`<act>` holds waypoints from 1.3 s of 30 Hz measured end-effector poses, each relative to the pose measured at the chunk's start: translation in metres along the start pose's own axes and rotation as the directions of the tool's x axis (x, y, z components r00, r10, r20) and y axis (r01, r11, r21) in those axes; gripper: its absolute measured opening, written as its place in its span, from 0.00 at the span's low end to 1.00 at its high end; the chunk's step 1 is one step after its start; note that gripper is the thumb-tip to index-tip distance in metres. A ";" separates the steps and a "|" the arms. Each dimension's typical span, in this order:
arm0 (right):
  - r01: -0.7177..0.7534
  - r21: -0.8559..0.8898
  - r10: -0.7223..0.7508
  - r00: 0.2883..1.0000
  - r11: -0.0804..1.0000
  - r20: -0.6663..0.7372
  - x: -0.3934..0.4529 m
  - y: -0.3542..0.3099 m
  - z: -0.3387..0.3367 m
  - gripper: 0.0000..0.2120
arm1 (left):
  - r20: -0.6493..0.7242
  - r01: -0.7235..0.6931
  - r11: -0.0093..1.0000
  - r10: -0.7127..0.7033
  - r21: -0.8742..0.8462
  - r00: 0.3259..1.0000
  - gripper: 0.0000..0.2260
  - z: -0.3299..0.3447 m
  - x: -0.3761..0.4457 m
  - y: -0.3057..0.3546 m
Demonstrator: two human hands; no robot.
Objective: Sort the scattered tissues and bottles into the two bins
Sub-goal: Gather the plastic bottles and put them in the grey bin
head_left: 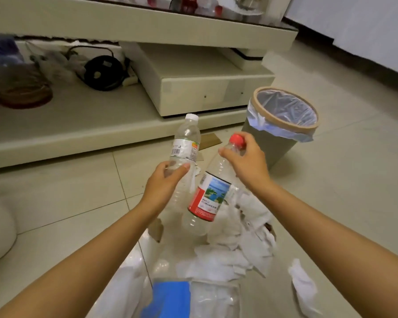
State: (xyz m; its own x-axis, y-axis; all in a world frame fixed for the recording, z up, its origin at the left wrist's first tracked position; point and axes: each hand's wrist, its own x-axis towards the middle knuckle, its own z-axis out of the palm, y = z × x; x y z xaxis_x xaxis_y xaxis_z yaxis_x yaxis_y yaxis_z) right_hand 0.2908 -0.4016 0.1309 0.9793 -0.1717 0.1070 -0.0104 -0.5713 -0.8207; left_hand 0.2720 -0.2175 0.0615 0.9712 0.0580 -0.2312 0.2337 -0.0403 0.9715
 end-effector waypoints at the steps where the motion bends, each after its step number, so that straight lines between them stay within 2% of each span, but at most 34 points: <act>1: 0.018 0.009 -0.017 0.999 1.000 -0.040 0.012 0.003 -0.013 0.21 | 0.010 -0.025 1.000 0.025 0.001 1.000 0.25 0.012 0.006 0.007; 4: 0.081 0.030 -0.076 0.986 0.996 -0.150 0.046 0.014 -0.049 0.22 | 0.013 -0.126 0.992 0.126 0.006 0.992 0.24 0.053 0.027 0.033; 8: 0.129 0.064 -0.111 0.968 0.990 -0.227 0.090 0.027 -0.099 0.25 | 0.007 -0.204 0.978 0.205 -0.045 0.979 0.22 0.115 0.056 0.081; 13: 0.198 0.083 -0.161 0.930 0.977 -0.330 0.152 0.040 -0.154 0.23 | 0.074 -0.303 0.953 0.303 0.000 0.950 0.20 0.188 0.100 0.132; 20: 0.289 0.151 -0.177 0.842 0.945 -0.509 0.238 0.056 -0.215 0.24 | -0.053 -0.411 0.903 0.408 -0.125 0.911 0.18 0.269 0.154 0.187; 24: 0.325 0.192 -0.168 0.810 0.926 -0.561 0.272 0.076 -0.230 0.25 | -0.111 -0.432 0.895 0.420 -0.110 0.900 0.26 0.302 0.187 0.199; 26: 0.322 0.184 -0.172 0.812 0.929 -0.558 0.280 0.091 -0.228 0.25 | -0.093 -0.383 0.922 0.377 -0.060 0.922 0.30 0.313 0.200 0.193; 29: 0.277 0.161 -0.176 0.869 0.947 -0.462 0.284 0.124 -0.207 0.23 | -0.036 -0.346 0.937 0.347 0.039 0.937 0.29 0.329 0.209 0.164; 31: 0.262 0.139 -0.193 0.904 0.955 -0.382 0.282 0.146 -0.190 0.21 | -0.026 -0.368 0.917 0.376 0.154 0.926 0.32 0.335 0.213 0.144; 34: 0.269 0.081 -0.231 0.920 0.960 -0.318 0.281 0.167 -0.174 0.15 | 0.034 -0.422 0.856 0.432 0.299 0.901 0.35 0.338 0.218 0.133; 39: 0.271 0.045 -0.242 0.914 0.962 -0.327 0.284 0.172 -0.172 0.17 | 0.009 -0.409 0.853 0.430 0.323 0.903 0.28 0.340 0.219 0.134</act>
State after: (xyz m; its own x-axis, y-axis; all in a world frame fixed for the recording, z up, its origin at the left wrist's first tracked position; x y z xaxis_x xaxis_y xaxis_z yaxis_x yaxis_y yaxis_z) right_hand 0.5327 -0.6864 0.1165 0.8313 -0.2808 0.4797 0.2643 -0.5596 -0.7855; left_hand 0.5321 -0.5494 0.1228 0.9777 0.0264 0.2082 -0.1828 -0.3808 0.9064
